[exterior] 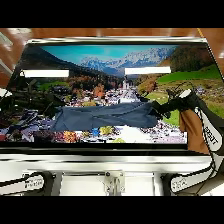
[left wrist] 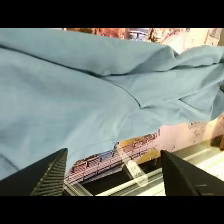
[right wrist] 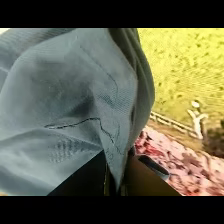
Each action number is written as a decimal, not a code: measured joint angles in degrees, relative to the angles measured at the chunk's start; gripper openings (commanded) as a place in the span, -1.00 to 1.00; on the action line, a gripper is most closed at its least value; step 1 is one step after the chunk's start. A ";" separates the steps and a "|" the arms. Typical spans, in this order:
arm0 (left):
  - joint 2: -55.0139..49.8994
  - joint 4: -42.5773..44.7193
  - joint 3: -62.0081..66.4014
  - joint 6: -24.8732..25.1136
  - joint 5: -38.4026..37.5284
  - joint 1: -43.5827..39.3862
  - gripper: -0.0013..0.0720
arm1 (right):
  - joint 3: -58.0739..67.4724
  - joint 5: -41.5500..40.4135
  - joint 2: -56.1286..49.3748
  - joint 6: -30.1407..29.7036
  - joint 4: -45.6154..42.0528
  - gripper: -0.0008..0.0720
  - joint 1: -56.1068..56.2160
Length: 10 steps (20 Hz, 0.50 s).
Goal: Fold the shirts.
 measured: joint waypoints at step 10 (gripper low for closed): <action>-0.13 -0.61 0.00 0.20 8.52 -14.67 -0.86 | 1.77 6.19 22.14 -2.49 1.03 -0.80 -0.17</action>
